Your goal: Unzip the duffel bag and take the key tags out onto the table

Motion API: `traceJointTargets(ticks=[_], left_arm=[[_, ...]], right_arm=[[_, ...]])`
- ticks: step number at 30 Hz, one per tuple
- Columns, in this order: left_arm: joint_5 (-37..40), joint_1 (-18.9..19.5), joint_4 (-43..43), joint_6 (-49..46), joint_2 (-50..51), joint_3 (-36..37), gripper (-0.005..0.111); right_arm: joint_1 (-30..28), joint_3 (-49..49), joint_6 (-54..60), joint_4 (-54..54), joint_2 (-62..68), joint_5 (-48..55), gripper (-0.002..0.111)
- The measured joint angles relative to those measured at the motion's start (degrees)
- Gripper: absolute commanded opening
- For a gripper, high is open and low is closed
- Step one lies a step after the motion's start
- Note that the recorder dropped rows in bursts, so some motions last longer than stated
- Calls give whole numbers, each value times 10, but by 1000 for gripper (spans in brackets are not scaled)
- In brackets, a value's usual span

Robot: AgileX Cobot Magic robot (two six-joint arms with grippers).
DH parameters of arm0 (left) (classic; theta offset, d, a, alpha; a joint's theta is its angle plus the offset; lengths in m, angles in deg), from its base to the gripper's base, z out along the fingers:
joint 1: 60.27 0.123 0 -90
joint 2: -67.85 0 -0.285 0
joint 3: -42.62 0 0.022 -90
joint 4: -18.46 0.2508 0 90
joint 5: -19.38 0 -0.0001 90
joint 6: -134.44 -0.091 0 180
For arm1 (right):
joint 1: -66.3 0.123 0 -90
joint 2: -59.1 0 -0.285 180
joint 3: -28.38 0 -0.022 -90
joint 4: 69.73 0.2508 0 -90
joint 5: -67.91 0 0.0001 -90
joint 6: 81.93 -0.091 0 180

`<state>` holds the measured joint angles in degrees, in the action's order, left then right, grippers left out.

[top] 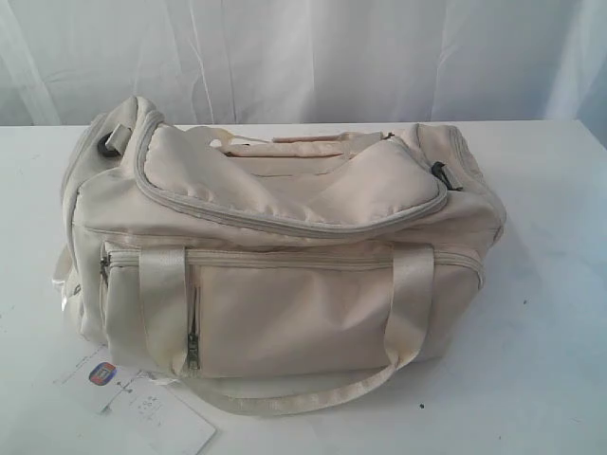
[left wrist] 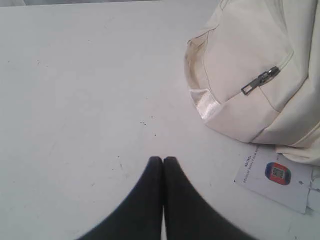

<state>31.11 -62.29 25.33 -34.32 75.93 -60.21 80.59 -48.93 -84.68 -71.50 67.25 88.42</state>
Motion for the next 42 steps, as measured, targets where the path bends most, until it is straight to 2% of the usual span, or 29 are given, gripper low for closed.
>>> traceJointTargets(ticks=[12,18,20,26,29,35,42], left_arm=[[-8,0,0,0,0,0,0],[-80,0,0,0,0,0,0],[-130,0,0,0,0,0,0],[-408,0,0,0,-1,0,0],[-491,0,-1,0,-1,0,0],[-489,0,-19,2,-2,-56,0],[-423,0,-30,2,57,-160,0]], right_arm=[[0,0,0,0,0,0,0],[0,0,0,0,0,0,0],[0,0,0,0,0,0,0],[0,0,0,0,0,0,0],[0,0,1,-7,0,-16,0],[0,0,1,-8,0,-19,0],[0,0,1,-9,0,-71,0]])
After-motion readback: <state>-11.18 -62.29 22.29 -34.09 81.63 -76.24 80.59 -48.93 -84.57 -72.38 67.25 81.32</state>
